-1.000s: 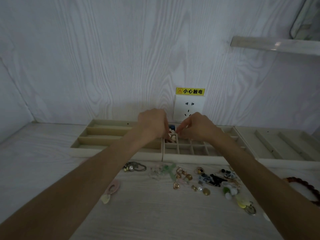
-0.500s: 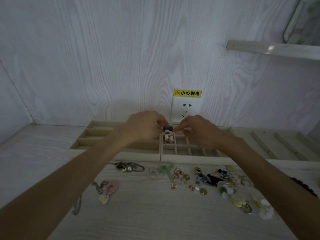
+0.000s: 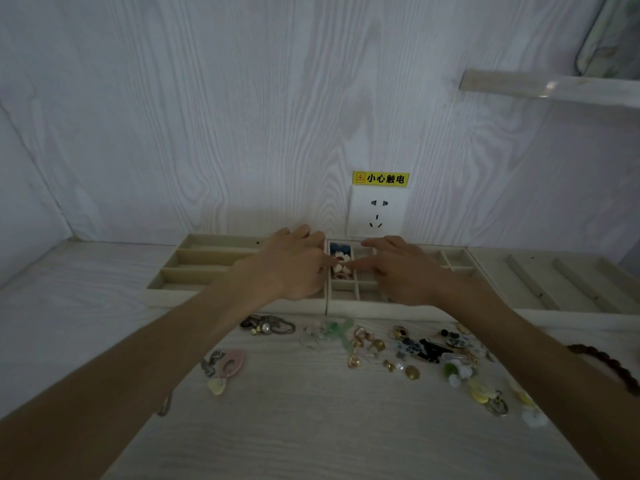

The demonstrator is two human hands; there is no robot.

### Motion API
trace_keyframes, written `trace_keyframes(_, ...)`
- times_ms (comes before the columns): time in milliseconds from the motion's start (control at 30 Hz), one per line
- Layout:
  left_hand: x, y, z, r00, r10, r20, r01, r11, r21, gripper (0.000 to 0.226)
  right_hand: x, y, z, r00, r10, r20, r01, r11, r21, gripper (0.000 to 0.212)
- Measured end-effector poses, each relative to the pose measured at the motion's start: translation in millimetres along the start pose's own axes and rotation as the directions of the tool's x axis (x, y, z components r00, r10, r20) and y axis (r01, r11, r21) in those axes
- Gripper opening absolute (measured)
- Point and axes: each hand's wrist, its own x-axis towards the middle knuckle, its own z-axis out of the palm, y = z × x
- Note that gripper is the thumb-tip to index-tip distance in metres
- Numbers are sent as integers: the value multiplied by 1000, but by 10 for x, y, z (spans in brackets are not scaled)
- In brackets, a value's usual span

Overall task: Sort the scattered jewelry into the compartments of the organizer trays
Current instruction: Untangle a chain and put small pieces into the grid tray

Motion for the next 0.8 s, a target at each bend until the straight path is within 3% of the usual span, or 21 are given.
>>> trace_keyframes(467,124,39,-97,994,-27,-107,23,999,-38,31,204,57,-12,999,46,-6,-43,965,258,49)
trace_keyframes(633,139,9,-84,993,-76,-89,59,981,-182,31,120,25,-36,988,53,-148,-24,982,187,48)
trace_keyframes(800,93,-26,-41,988,-79,-132,47,972,-232,30,155,-20,11,937,125,-326,-71,982,172,28)
